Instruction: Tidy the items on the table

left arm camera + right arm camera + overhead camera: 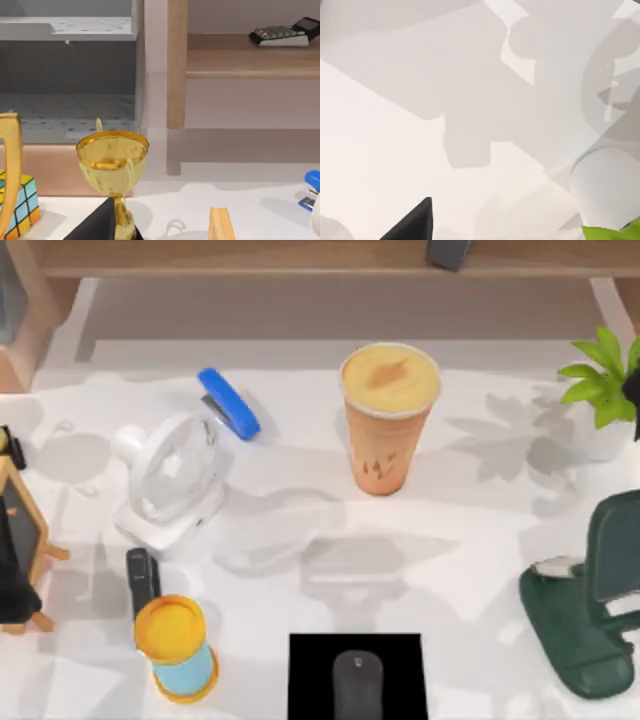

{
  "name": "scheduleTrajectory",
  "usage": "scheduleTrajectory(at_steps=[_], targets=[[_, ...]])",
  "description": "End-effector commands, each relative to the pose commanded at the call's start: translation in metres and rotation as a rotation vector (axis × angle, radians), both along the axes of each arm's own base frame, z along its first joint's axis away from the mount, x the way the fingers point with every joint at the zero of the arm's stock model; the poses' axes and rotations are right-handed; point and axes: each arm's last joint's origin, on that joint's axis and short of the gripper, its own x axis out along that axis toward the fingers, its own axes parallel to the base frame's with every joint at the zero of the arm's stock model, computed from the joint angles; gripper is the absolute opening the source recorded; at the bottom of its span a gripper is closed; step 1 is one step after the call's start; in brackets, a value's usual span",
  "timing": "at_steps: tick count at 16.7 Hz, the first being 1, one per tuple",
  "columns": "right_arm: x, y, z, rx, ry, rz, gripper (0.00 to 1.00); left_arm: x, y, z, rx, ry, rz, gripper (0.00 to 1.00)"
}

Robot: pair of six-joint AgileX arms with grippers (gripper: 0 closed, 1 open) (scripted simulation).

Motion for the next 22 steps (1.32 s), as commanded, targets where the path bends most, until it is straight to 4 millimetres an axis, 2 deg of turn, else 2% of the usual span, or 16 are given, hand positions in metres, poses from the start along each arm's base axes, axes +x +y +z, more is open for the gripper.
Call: scheduleTrajectory(at_steps=[3,6,9,11,14,16,22], targets=[[-0.024,-0.032,-0.018,0.089,0.080,-0.564,1.00,0.000,0.000,0.000,0.000,0.000,0.000,1.00],[-0.051,-0.055,-0.038,0.153,0.143,-1.088,1.00,0.000,0.000,0.000,0.000,0.000,0.000,1.00],[-0.077,-0.068,-0.056,0.190,0.185,-1.505,1.00,0.000,0.000,0.000,0.000,0.000,0.000,1.00],[-0.092,-0.074,-0.066,0.207,0.199,-1.722,1.00,0.000,0.000,0.000,0.000,0.000,0.000,1.00],[-0.108,-0.080,-0.074,0.235,0.197,-1.958,1.00,0.000,0.000,0.000,0.000,0.000,0.000,1.00],[-0.114,-0.083,-0.076,0.253,0.187,-2.051,1.00,0.000,0.000,0.000,0.000,0.000,0.000,1.00],[-0.116,-0.084,-0.076,0.261,0.181,-2.085,1.00,0.000,0.000,0.000,0.000,0.000,0.000,1.00]])
